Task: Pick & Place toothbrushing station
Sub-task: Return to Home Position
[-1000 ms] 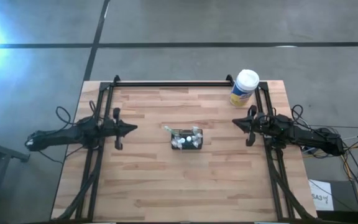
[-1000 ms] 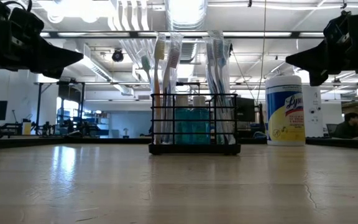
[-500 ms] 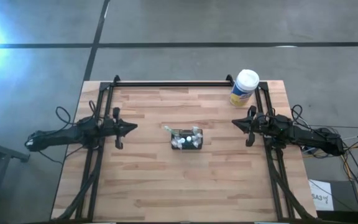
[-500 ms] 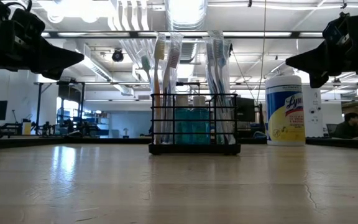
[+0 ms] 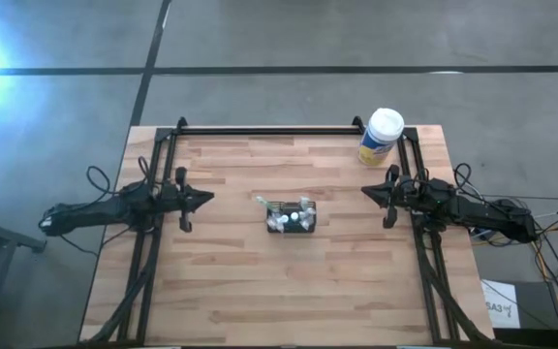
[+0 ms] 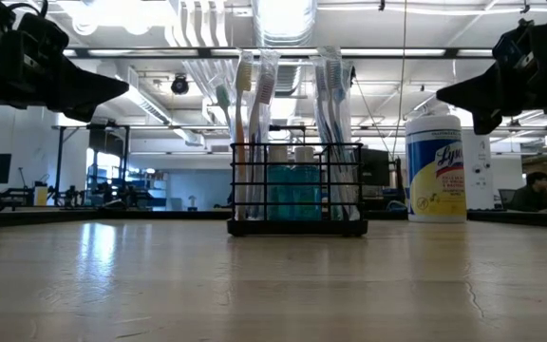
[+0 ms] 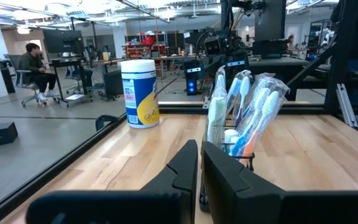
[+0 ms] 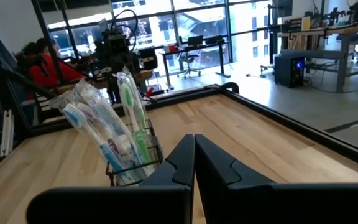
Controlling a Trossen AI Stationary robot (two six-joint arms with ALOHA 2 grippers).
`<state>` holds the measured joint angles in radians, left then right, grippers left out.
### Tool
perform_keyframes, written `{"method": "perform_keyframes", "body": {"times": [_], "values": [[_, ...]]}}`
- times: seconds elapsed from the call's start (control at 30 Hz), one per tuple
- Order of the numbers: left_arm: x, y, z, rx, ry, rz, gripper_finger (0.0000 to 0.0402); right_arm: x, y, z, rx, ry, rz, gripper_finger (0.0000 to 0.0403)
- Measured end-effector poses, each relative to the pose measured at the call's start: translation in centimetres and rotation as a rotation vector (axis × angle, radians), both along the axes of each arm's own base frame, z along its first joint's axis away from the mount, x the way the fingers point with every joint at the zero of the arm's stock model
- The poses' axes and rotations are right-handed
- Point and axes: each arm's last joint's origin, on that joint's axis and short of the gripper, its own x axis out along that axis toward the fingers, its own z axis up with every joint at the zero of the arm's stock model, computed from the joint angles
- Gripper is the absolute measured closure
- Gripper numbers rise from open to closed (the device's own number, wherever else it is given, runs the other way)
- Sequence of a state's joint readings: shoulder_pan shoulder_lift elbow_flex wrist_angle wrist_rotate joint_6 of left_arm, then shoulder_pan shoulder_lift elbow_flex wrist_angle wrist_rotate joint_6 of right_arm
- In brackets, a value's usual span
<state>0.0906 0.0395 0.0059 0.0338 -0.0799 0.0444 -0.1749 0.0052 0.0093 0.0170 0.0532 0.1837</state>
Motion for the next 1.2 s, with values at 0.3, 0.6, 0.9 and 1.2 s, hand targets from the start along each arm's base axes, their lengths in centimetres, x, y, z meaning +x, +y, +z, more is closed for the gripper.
{"method": "perform_keyframes", "body": {"times": [0.3,0.6,0.9,1.2], "values": [[0.0,-0.02,0.06,0.001,-0.006,-0.006,0.0376,0.03,-0.01,-0.03,0.0,0.004,0.0,0.0394],[0.01,-0.02,0.08,0.001,-0.008,-0.008,0.0378,0.03,-0.01,-0.04,0.0,0.005,0.0,0.0394],[0.01,-0.02,0.09,0.001,-0.009,-0.008,0.0378,0.03,-0.01,-0.04,0.0,0.005,0.0,0.0394],[0.01,-0.02,0.09,0.001,-0.009,-0.008,0.0378,0.03,-0.01,-0.04,0.0,0.005,0.0,0.0394]]}}
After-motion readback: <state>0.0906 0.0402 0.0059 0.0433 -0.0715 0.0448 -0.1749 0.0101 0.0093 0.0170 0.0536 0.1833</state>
